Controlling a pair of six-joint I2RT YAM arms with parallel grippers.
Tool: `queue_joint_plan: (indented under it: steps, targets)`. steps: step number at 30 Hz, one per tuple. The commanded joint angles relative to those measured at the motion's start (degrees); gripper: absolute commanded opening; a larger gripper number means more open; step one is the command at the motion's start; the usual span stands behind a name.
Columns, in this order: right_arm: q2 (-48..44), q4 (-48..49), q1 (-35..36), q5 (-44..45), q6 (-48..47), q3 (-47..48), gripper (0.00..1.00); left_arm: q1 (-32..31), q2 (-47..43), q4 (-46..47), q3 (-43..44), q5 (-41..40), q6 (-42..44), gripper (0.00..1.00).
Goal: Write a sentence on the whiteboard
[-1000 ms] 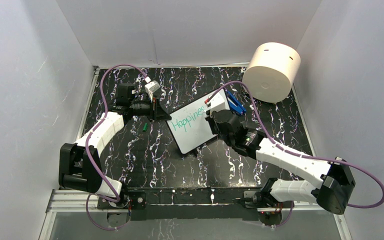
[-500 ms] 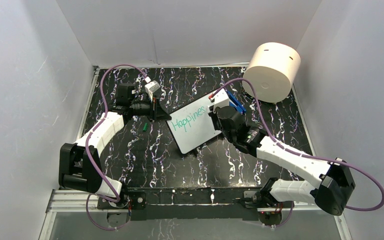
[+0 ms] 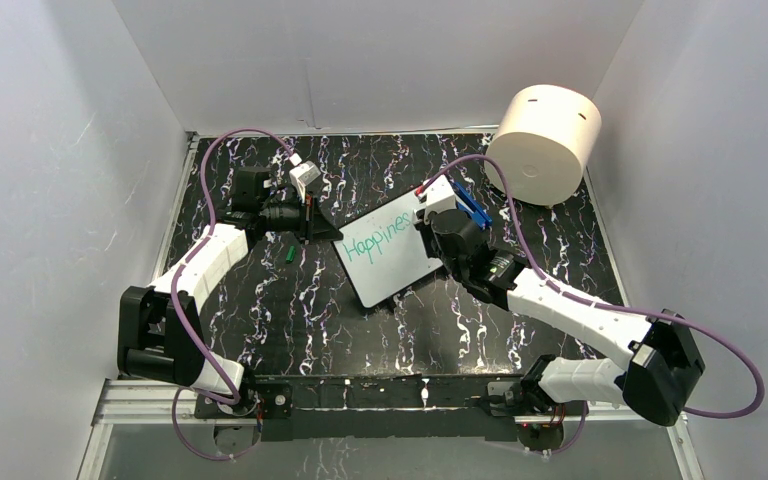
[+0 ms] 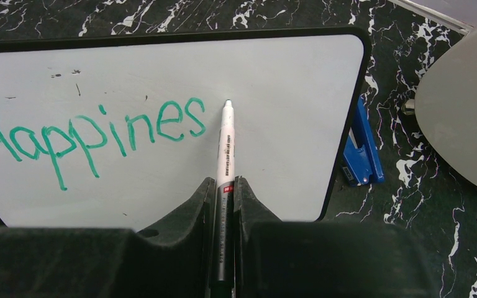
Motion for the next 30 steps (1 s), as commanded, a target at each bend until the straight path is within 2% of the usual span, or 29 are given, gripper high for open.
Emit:
queue_joint_plan:
  steps: [1, 14, 30]
  targets:
    - [0.2, 3.8, -0.4, -0.8, -1.2, 2.3, 0.0, -0.5, 2.2, -3.4, -0.3, -5.2, 3.3, 0.0]
    - [0.3, 4.3, -0.4, -4.3, -1.4, 2.6, 0.0, -0.6, 2.2, -3.3, -0.3, -5.3, 3.4, 0.0]
    - [-0.2, -0.9, -0.4, -5.2, -0.3, 1.7, 0.0, -0.5, 2.2, -3.4, -0.2, -5.5, 3.3, 0.0]
